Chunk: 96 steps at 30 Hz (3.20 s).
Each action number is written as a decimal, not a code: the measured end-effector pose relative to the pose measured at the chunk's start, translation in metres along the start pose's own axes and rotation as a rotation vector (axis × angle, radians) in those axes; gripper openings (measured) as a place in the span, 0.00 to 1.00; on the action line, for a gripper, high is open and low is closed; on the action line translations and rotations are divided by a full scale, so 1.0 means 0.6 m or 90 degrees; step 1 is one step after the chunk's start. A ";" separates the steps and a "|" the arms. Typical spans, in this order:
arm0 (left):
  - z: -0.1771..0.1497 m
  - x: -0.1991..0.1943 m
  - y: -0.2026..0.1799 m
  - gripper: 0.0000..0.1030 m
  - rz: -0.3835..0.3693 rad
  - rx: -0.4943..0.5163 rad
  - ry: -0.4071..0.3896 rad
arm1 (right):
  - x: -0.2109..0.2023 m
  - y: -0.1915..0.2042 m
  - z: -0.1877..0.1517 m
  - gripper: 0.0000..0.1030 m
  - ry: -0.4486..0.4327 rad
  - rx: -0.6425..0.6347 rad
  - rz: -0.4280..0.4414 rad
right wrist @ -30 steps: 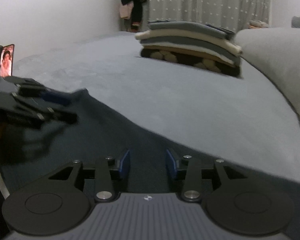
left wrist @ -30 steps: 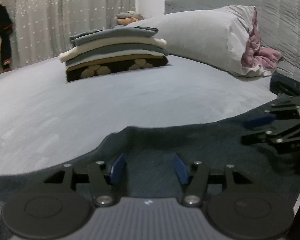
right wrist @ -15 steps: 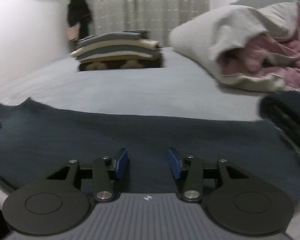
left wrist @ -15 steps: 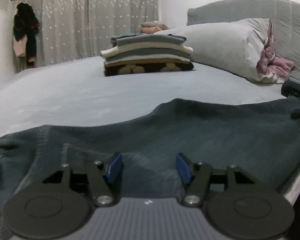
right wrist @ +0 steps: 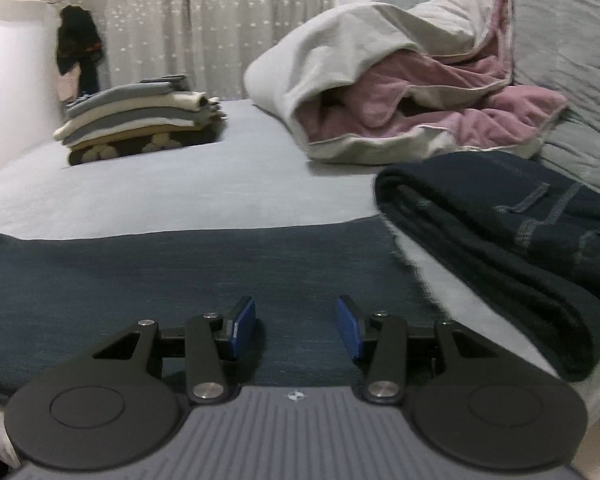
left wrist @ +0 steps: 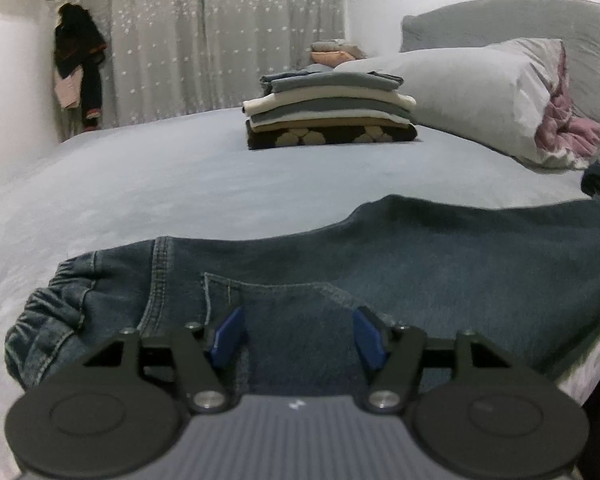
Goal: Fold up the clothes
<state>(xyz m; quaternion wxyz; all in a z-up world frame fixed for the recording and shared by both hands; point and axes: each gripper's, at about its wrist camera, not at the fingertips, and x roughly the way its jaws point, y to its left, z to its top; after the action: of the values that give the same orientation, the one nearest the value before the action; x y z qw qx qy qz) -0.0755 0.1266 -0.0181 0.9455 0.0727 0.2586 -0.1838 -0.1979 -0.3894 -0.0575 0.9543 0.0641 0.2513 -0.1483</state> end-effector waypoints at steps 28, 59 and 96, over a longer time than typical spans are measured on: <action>0.010 0.030 -0.233 0.86 -0.105 -0.106 0.034 | -0.085 -0.059 -0.017 0.62 -0.009 0.236 -0.035; 0.002 0.034 -0.236 0.90 -0.105 -0.110 0.029 | -0.013 -0.093 -0.035 0.21 -0.088 0.446 0.011; -0.016 0.067 -0.093 0.89 -0.376 -0.568 0.010 | -0.059 0.453 0.024 0.21 -0.050 -0.313 0.294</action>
<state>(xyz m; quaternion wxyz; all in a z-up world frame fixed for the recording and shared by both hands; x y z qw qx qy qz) -0.0692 0.0647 -0.0494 0.7905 -0.4111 0.3283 -0.3136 -0.1348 -0.1256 -0.0147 0.9586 -0.1188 0.2213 0.1343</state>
